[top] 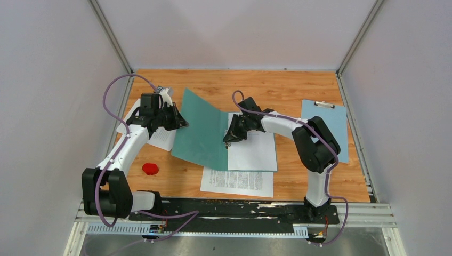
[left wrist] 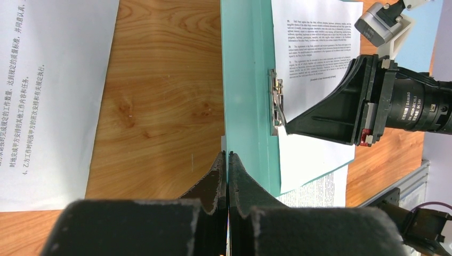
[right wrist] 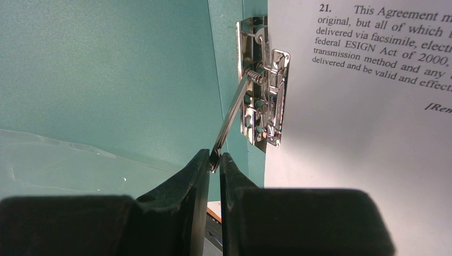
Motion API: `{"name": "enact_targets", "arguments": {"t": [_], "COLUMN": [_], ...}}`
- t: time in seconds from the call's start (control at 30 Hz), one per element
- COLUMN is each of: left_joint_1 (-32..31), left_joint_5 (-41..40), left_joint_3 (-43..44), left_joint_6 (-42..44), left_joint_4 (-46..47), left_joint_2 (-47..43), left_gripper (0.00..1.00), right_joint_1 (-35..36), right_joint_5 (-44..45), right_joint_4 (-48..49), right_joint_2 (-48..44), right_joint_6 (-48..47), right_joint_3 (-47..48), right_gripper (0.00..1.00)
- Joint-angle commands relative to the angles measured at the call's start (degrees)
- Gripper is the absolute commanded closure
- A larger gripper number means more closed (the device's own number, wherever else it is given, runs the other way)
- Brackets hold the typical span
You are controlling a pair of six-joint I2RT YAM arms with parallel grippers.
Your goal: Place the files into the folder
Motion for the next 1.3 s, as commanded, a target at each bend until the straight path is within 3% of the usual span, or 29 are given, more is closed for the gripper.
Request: {"name": "enact_targets", "arguments": {"t": [0.0,1.27], "left_joint_1": [-0.15,-0.15], "left_joint_5": [-1.13,-1.74], "left_joint_3": [0.25,0.6], "left_joint_6": [0.5,1.03], "left_joint_4": [2.19,1.27], "left_joint_2": [-1.91,-1.63], "left_gripper": [1.0,1.0], "right_joint_1": [0.8,3.04], "right_joint_5": [1.46,15.33], "right_joint_4": [-0.37,-6.98], "right_joint_2": [-1.16,0.45], "right_joint_6": [-0.53,-8.97], "right_joint_3": [-1.59,-6.05], "right_gripper": [0.88,0.94]}}
